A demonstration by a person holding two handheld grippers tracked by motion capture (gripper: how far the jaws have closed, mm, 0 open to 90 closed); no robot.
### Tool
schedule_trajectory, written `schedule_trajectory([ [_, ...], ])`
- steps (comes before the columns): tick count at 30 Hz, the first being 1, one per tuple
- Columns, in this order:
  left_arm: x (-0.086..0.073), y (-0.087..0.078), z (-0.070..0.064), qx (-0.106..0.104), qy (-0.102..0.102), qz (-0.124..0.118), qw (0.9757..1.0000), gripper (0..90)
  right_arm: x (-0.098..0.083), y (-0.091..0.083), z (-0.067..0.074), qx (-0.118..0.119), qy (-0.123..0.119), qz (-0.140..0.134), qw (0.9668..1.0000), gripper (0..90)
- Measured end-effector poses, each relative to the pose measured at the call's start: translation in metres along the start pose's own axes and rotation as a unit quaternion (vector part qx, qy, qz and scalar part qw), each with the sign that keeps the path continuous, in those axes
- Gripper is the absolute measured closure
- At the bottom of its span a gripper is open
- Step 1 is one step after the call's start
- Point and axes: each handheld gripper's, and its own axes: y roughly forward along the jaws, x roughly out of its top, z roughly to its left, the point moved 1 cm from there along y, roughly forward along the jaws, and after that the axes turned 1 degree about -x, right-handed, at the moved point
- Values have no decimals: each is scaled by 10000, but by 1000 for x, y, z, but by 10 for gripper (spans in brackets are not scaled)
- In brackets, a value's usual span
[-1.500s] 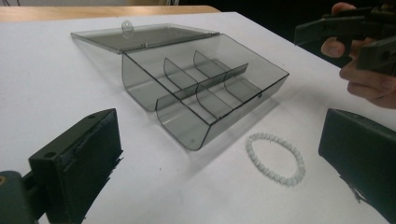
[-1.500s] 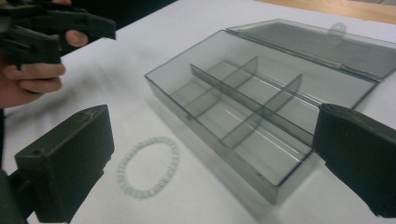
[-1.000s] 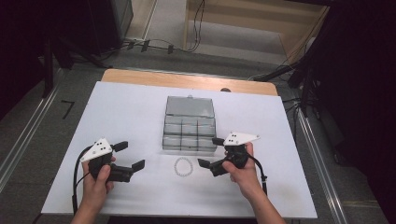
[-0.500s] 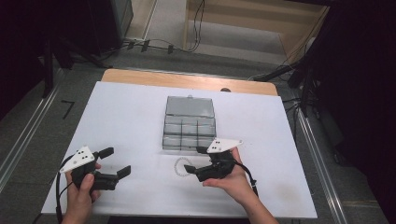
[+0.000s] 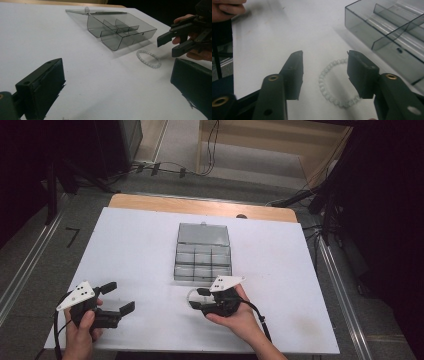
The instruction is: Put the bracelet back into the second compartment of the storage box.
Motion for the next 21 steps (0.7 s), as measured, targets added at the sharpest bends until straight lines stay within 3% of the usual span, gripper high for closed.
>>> schedule_trajectory([
  [7,-1,1,1,-24,12,16,10000,0,-5,11,5,-20,-99,203,9997,566],
  [21,-2,-1,5,-3,-33,-4,10000,0,-15,23,9,-123,-234,542,9982,660],
])
